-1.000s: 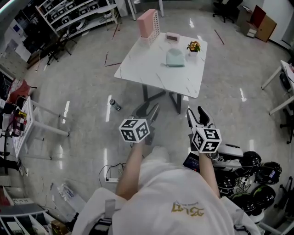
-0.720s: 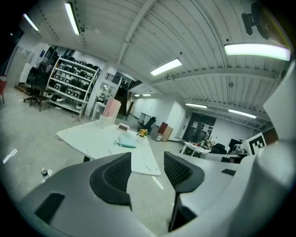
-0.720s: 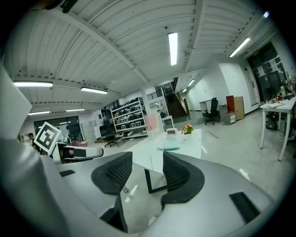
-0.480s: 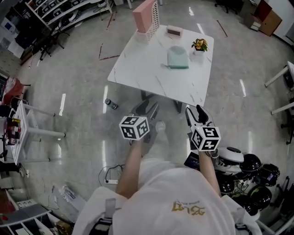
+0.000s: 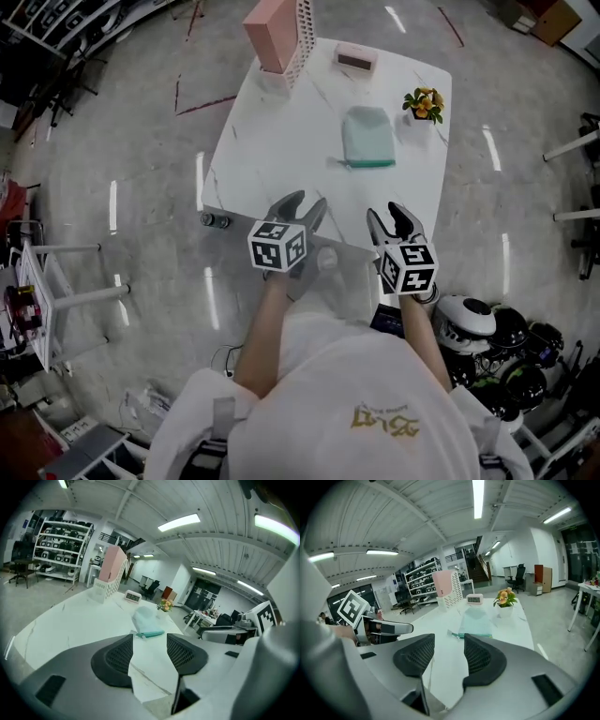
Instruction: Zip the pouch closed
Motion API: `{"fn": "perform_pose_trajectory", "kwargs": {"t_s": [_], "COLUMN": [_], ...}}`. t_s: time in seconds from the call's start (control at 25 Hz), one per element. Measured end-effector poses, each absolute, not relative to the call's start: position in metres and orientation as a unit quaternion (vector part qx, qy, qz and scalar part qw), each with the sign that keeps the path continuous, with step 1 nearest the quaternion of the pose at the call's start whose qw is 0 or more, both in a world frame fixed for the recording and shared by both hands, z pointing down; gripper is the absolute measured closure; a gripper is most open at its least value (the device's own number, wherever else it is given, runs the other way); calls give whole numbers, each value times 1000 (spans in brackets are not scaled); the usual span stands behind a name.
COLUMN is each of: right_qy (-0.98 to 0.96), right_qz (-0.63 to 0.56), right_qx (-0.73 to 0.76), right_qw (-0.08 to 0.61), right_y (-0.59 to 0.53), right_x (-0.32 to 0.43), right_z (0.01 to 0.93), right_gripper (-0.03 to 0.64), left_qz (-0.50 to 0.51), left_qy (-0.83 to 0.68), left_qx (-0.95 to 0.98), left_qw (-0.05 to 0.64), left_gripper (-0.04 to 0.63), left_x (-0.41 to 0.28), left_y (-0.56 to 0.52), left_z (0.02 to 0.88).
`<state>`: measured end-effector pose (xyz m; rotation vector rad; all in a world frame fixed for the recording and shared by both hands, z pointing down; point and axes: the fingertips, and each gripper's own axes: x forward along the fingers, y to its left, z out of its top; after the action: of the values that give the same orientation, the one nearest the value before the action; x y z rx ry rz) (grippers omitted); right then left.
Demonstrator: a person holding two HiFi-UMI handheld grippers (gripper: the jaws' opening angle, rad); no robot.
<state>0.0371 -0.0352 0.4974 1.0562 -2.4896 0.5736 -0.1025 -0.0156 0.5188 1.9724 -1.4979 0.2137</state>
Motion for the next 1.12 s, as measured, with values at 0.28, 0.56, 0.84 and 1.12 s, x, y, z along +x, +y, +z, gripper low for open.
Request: {"fn": "perform_pose_trajectory", "kwargs": {"t_s": [0.28,0.56,0.84,1.12], "right_qy": [-869,-855,-846,-839], "right_qz": [214,226,231,234], "right_qx": [377,372,354,337], "right_qw": [239,283,326,358], "right_y": [-94,-121,-127,-130], "right_x": [7,-11,-26,-40], "right_z": [538,578,611,635], "right_gripper": [423,434,440,454], "left_qz": [142,238,308,365], "left_qy": [-524,-482,-417,-348], "left_qx": [770,790,811,827], "left_qw": [336,295,271,248], "left_gripper": [356,356,351,364], "left_x": [-116,-119,-109,-96], "left_y": [-81,-117,-136,-143], "left_z": [556,588,614,632]}}
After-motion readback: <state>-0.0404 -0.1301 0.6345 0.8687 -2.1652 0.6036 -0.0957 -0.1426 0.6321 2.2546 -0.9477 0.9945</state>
